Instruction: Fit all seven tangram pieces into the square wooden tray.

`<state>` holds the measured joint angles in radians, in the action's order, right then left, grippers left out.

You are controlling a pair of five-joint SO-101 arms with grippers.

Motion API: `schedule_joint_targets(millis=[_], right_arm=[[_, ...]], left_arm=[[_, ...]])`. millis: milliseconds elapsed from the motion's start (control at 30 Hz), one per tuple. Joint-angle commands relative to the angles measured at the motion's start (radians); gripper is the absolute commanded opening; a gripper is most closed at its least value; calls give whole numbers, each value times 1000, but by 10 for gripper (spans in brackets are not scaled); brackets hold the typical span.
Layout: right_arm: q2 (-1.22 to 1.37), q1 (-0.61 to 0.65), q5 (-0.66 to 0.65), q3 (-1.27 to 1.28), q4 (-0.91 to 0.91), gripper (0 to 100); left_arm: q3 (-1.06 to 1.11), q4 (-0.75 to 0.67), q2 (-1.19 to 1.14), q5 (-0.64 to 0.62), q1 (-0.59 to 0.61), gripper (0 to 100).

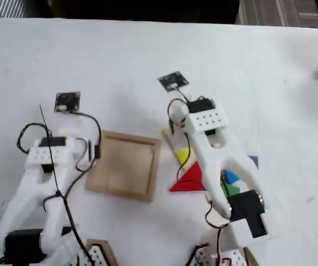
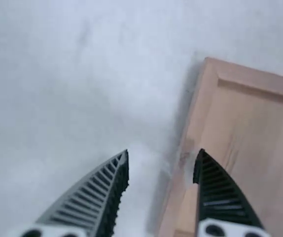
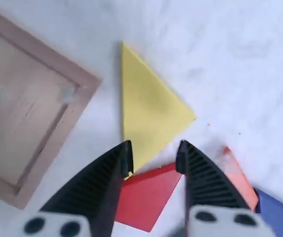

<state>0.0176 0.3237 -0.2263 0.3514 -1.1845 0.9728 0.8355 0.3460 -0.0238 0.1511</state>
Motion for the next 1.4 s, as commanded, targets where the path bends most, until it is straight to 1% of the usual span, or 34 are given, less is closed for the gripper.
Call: schedule_joint_targets(millis=[0, 100, 167, 233, 300, 400, 500, 667, 767, 1033, 1067, 1133, 1267, 1367], right_arm=[[-42, 7, 9, 9, 24, 261], [5, 18, 2, 57, 117, 303], [65, 13, -2, 61, 168, 305], [130, 7, -11, 37, 177, 307], [189, 4, -34, 2, 173, 306], [251, 8, -37, -80, 105, 306], [283, 8, -37, -118, 85, 306], [291, 47, -49, -123, 67, 305], [291, 76, -98, -123, 51, 305], [295, 77, -106, -123, 50, 303], [295, 77, -106, -123, 50, 293], [295, 76, -98, -123, 56, 241], [298, 77, -97, -123, 82, 74], [298, 74, -63, -123, 84, 75]], left_arm=[[-40, -21, -2, 11, 8, 218], [-40, -21, -2, 11, 8, 218], [-40, -21, -2, 11, 8, 218], [-40, -21, -2, 11, 10, 218], [-40, -21, -2, 11, 10, 218], [-40, -21, -2, 11, 10, 218], [-40, -21, -2, 11, 10, 218], [-40, -21, -2, 12, 7, 218], [-40, -21, -2, 12, 5, 218], [-40, -21, -2, 12, 5, 218], [-40, -21, -2, 12, 5, 218], [-40, -21, -2, 12, 5, 218], [-40, -21, -2, 12, 5, 218], [-40, -21, -2, 12, 5, 218]])
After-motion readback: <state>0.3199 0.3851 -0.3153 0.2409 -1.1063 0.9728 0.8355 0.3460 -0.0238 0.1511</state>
